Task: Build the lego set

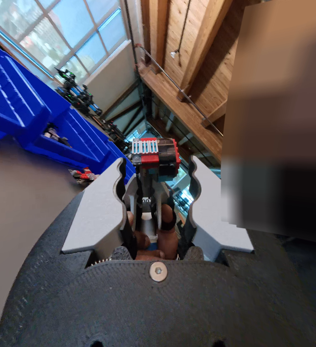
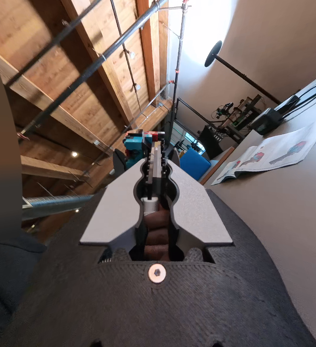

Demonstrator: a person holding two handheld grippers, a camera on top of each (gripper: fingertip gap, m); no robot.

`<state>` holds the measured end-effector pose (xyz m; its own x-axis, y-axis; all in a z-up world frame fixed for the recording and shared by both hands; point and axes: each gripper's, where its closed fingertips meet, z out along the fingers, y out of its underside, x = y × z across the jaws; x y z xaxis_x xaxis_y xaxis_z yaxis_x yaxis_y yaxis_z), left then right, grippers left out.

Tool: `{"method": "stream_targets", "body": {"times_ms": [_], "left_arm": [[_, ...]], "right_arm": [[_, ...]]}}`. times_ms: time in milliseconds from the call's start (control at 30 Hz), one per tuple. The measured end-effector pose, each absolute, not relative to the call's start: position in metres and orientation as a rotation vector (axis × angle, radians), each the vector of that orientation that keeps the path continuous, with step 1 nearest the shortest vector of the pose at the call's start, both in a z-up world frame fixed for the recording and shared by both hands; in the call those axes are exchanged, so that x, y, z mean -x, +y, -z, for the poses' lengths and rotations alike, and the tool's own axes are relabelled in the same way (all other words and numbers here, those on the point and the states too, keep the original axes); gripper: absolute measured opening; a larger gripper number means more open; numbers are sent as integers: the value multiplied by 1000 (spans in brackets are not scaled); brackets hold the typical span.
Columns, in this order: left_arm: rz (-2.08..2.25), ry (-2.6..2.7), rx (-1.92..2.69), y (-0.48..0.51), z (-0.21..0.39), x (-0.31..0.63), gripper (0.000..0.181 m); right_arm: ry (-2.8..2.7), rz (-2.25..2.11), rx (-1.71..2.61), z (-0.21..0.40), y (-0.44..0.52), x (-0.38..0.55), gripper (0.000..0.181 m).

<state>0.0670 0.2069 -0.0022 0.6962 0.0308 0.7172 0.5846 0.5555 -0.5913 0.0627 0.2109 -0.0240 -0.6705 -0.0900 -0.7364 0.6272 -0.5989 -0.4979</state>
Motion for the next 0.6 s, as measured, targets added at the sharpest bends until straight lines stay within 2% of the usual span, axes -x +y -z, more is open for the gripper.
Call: {"method": "stream_targets", "body": {"times_ms": [167, 333, 600], "left_arm": [[299, -843, 893, 208, 8, -62, 63], [292, -906, 829, 203, 14, -58, 50], [334, -903, 744, 194, 14, -60, 48]], "right_arm": [[1057, 2303, -996, 33, 211, -57, 14], [1124, 2348, -984, 35, 204, -60, 14], [1202, 2366, -967, 37, 197, -65, 14]]}}
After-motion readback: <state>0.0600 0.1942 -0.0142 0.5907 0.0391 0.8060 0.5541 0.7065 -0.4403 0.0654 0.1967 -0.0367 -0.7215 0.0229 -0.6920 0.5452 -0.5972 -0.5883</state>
